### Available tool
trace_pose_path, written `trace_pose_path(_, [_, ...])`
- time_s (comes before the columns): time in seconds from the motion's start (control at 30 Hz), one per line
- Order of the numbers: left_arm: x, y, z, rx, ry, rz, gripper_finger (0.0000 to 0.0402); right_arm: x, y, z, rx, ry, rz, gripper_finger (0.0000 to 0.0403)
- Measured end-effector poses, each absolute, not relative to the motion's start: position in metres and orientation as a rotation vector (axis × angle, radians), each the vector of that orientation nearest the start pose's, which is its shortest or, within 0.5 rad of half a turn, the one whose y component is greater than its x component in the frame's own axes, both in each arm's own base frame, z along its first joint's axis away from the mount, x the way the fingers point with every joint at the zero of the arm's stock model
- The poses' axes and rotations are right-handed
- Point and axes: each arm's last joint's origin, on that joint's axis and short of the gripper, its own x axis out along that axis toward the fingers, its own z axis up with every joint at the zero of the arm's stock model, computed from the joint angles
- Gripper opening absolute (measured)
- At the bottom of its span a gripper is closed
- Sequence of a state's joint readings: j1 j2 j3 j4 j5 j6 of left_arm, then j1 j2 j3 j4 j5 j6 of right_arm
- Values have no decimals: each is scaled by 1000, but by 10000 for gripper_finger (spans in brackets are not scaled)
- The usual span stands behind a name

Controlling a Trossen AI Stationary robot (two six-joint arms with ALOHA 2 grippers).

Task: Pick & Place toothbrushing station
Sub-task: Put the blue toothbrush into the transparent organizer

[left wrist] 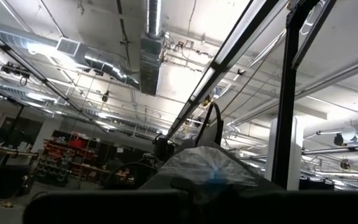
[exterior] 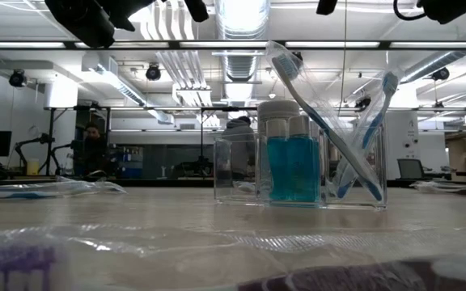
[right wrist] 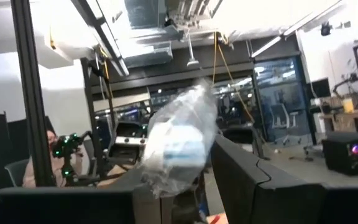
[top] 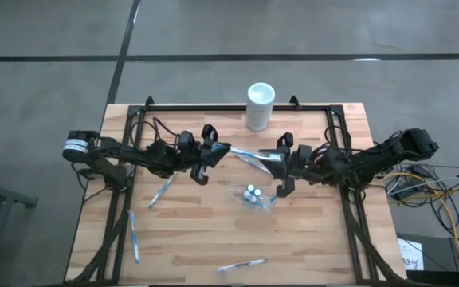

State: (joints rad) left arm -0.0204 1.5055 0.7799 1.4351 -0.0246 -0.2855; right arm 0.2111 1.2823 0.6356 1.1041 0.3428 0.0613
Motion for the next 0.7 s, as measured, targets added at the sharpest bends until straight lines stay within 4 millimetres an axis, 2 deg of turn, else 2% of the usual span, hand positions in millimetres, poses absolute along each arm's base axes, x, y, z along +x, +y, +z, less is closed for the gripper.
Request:
trace_pose_path(0.43, [303, -5, 308, -351, -649, -69, 25, 259, 45, 310, 176, -487, -121, 83])
trace_pose_path(0.7, [302, -4, 308, -353, -659, -58, 25, 262, 47, 303, 238, -419, -68, 71])
